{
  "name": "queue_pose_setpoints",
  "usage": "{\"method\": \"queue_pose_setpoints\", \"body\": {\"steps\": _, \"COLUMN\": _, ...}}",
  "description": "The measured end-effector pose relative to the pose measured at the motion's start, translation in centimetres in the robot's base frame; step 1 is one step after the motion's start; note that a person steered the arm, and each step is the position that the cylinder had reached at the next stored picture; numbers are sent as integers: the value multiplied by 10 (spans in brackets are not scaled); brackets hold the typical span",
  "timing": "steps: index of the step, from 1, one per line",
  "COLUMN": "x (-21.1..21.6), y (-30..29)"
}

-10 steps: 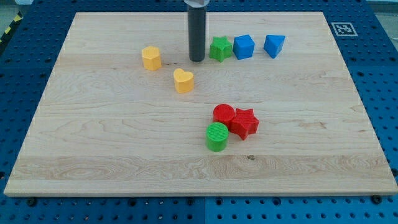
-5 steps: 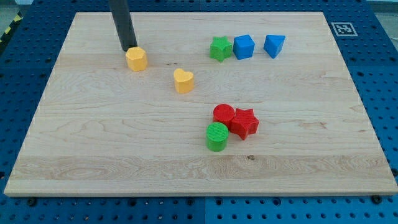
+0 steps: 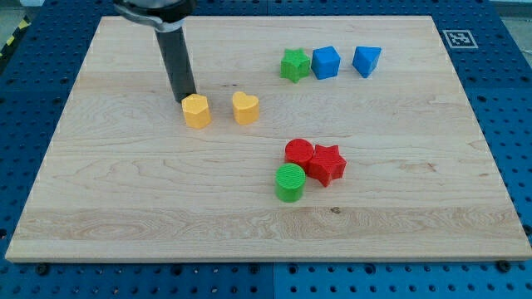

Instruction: Place the green circle to the center left of the board

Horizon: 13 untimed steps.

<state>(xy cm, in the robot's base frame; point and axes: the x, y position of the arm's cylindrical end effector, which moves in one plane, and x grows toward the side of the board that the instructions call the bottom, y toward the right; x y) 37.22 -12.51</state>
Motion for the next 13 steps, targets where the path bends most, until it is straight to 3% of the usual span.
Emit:
{"method": "queue_pose_setpoints", "body": {"steps": 1, "x": -36, "y": 31}}
{"method": "queue_pose_setpoints", "body": {"steps": 3, "x": -31, "y": 133}}
{"method": "queue_pose_setpoints", "body": {"steps": 5, "x": 27, "y": 211}}
{"method": "queue_pose_setpoints", "body": {"steps": 6, "x": 76, "y": 236}}
{"method": "queue_pose_setpoints", "body": {"steps": 8, "x": 175, "y": 240}}
{"method": "queue_pose_setpoints", "body": {"steps": 13, "x": 189, "y": 165}}
